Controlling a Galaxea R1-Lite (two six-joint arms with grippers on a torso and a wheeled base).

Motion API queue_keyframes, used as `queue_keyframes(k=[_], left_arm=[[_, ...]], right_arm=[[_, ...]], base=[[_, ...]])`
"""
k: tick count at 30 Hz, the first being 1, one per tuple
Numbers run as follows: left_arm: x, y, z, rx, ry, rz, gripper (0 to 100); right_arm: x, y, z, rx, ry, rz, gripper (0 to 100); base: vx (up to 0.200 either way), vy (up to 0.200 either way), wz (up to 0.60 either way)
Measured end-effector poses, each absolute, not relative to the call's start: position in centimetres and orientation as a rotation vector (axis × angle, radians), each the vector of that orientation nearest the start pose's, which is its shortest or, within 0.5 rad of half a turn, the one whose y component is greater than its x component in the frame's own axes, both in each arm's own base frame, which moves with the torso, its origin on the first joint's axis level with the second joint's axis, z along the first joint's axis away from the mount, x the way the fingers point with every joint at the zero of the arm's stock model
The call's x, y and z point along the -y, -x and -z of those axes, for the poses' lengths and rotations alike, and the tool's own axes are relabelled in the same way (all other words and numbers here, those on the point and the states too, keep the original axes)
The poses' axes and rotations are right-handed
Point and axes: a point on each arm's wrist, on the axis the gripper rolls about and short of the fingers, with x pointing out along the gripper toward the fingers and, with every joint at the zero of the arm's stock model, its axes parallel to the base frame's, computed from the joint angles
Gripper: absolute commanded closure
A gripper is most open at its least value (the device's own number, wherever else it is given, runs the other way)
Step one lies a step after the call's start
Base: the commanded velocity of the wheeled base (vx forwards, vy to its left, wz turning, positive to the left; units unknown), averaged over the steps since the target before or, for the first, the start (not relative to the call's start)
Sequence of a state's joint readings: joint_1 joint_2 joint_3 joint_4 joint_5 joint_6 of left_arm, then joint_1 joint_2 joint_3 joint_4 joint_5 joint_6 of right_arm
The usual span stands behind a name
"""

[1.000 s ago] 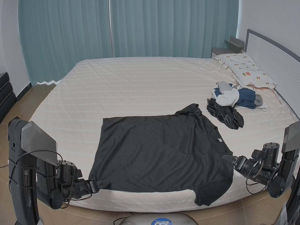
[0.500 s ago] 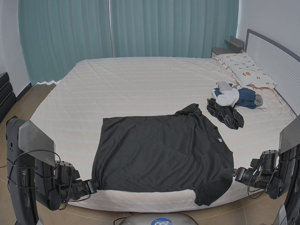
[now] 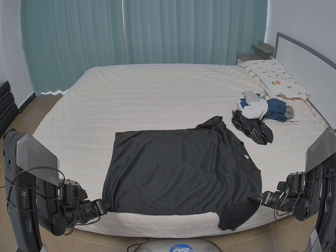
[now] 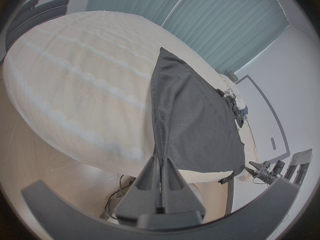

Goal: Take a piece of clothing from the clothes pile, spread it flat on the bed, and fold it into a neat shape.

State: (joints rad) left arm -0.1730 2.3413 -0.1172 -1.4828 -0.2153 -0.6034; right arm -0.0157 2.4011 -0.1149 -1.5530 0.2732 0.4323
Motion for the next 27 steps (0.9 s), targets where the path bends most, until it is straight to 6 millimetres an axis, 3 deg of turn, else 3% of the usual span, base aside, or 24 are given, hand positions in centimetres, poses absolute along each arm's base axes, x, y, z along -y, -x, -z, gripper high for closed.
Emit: queue_keyframes(k=[3,4,27], left_arm=[[4.6,-23.4,3.8,-0.833,0.586,0.135,100],[4.5,-23.4,3.8,-0.834,0.587,0.135,100],[4.0,-23.6,4.1,-0.833,0.598,0.118,100]], right_arm=[[-0.2,-24.6,4.9,-0.754,-0.515,-0.088,0],[-0.2,-24.8,5.0,-0.75,-0.515,-0.09,100],[1.1,-33.0,5.2,-0.52,-0.503,-0.1,100]], base=[[0.0,0.0,0.0],[0.0,0.0,0.0],[0.0,0.0,0.0]])
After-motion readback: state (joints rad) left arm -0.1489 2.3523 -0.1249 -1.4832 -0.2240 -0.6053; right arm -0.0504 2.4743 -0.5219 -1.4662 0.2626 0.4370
